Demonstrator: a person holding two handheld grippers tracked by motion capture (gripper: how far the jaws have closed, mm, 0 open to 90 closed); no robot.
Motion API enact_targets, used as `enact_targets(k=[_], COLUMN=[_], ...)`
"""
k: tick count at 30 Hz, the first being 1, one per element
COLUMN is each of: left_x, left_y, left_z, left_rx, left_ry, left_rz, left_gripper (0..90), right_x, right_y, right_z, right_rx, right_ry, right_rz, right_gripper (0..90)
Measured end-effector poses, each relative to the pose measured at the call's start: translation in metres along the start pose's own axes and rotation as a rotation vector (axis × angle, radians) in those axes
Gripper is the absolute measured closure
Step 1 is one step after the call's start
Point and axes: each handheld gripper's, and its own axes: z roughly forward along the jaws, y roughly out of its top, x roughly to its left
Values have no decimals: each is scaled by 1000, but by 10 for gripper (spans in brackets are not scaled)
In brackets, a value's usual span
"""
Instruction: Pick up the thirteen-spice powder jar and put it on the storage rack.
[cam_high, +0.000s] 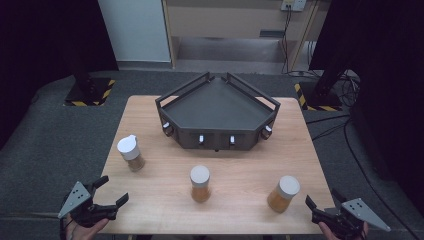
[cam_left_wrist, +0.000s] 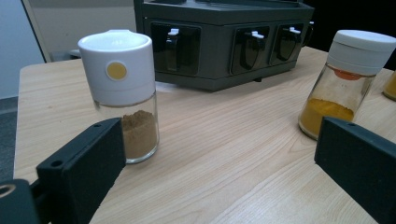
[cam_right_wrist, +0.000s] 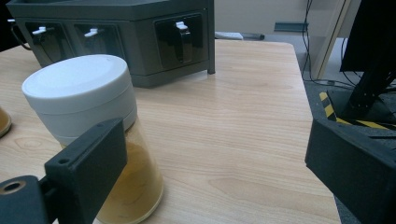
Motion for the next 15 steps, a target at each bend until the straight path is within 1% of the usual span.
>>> enact_targets(k=[4,7,12,15], left_x=[1,4,9,11], left_y=[5,17,29,37], left_z=[0,0,1,1], left_rx=[-1,3,5,12], left_ry=[-7,-14,-22,-21], left_rz=[2,13,4,22], left_gripper=[12,13,13,13], right_x=[0,0,-1,-1], right_y=[0,0,0,0], right_z=[0,0,0,0], right_rx=[1,2,2,2], right_ry=[2,2,1,2], right_rz=[-1,-1,3,5], right_gripper=[55,55,56,56])
